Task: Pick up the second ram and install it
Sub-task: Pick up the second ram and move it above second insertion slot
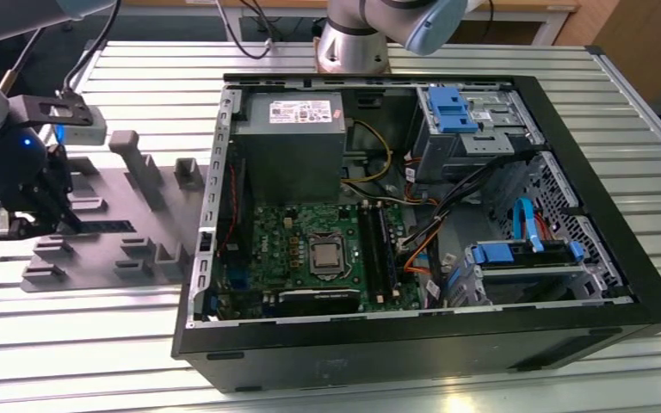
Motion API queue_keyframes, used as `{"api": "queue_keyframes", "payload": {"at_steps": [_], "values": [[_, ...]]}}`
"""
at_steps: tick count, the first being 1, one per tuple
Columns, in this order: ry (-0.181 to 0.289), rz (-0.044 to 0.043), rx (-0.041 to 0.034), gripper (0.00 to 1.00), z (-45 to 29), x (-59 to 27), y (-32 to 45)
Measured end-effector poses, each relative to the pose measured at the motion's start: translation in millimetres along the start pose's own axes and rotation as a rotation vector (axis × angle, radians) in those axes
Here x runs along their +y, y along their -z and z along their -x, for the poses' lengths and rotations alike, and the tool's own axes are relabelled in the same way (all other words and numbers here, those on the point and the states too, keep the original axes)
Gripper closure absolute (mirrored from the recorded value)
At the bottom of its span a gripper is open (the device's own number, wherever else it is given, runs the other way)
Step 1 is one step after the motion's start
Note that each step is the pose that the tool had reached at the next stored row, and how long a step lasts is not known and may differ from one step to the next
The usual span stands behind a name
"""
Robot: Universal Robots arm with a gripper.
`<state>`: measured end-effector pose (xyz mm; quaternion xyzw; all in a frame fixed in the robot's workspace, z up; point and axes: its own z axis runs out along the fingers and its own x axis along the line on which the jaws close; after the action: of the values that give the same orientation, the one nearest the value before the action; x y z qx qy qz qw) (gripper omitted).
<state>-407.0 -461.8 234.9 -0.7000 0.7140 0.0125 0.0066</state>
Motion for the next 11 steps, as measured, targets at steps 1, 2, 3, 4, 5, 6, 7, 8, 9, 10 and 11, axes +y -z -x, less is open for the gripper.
{"api": "queue_keyframes", "payload": {"at_steps": [1,2,3,4,5,6,7,8,9,10,11], "values": [[0.0,0.0,0.0,0.86,0.0,0.0,0.5],[0.0,-0.0002,-0.0002,0.86,0.0,0.0,0.9],[0.0,-0.0003,-0.0003,0.86,0.1,0.0,1.2],[0.0,-0.0004,-0.0003,0.86,0.1,0.0,1.5],[0.0,-0.0004,-0.0003,0.86,0.1,0.0,1.6],[0.0,-0.0002,-0.0002,0.86,0.1,0.0,2.4],[0.0,-0.0003,-0.0002,0.86,0.1,0.0,2.6],[0.0,-0.0002,-0.0002,0.86,0.1,0.0,2.6],[0.0,-0.0002,-0.0002,0.86,0.1,0.0,2.7],[0.0,0.0,0.0,0.86,0.1,0.0,3.2],[0.0,0.0001,0.0,0.86,0.1,0.1,3.7]]}}
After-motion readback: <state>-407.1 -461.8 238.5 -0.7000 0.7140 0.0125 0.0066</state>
